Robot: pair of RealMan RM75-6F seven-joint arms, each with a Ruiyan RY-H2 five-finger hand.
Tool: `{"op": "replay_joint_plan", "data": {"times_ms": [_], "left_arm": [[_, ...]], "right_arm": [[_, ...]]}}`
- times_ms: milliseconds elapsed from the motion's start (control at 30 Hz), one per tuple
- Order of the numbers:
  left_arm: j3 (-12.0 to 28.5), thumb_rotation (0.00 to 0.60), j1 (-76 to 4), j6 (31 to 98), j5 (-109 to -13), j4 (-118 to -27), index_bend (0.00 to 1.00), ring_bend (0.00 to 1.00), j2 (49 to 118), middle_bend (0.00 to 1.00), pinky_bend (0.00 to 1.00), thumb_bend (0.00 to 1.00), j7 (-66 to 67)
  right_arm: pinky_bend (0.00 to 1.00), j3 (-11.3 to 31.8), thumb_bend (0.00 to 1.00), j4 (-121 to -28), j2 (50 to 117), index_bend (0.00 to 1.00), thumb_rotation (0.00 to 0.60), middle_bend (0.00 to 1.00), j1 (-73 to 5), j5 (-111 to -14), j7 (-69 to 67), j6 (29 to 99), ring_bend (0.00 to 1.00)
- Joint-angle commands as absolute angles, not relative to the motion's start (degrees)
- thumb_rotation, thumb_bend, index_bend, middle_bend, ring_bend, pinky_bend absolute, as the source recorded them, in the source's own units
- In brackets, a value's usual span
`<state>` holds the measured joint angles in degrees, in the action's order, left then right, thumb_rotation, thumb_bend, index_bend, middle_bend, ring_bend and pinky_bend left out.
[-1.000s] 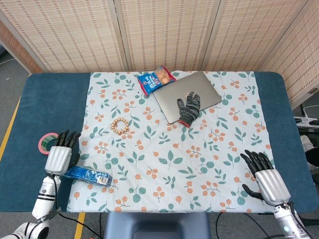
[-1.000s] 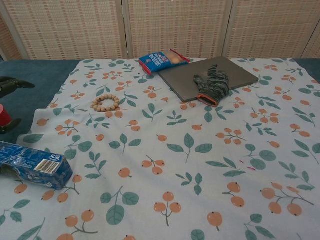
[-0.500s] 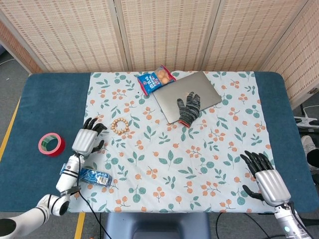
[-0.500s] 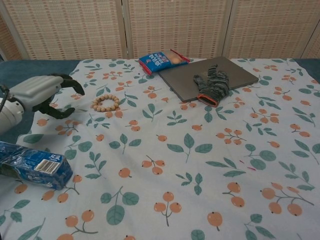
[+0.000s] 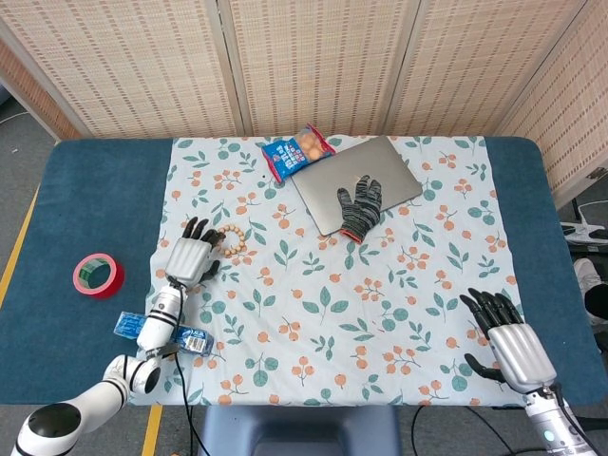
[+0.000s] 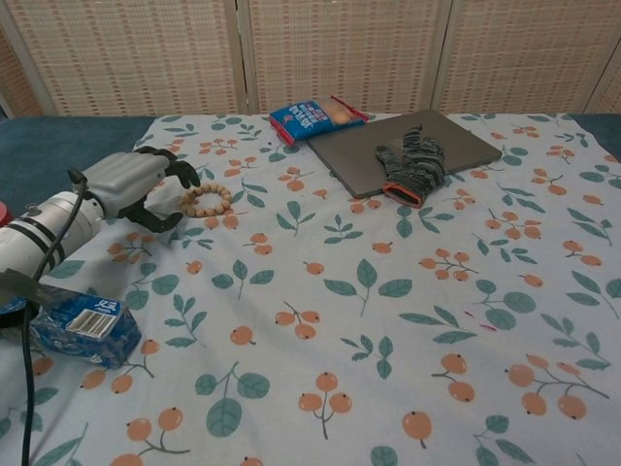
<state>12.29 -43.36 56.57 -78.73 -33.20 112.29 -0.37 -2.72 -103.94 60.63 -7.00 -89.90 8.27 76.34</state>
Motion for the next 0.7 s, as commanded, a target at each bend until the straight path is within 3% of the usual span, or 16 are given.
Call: {"op": "replay_joint_plan", "data": {"times_ms": [33,700], "left_arm": [[11.9,0.6,-44.2,55.6,-78.6,-31.2,0.29,0.07,113.8,0.28,0.03,0.43,-0.4],[11.6,0.6,-46.9,52.4,-77.5,-25.2,0.4,0.13,117.3,0.4,0.03,0.43,1.8]], "right_arm": [[0.0,-2.7,0.21,-104.0,60.5,0.0,0.6,0.0,-7.0,-89.8,8.2,76.3,0.0],[0.0,-3.0,0.21,-104.6,59.2,0.0,0.6,0.0,-6.9,-90.3,7.0,76.4,0.0]]}}
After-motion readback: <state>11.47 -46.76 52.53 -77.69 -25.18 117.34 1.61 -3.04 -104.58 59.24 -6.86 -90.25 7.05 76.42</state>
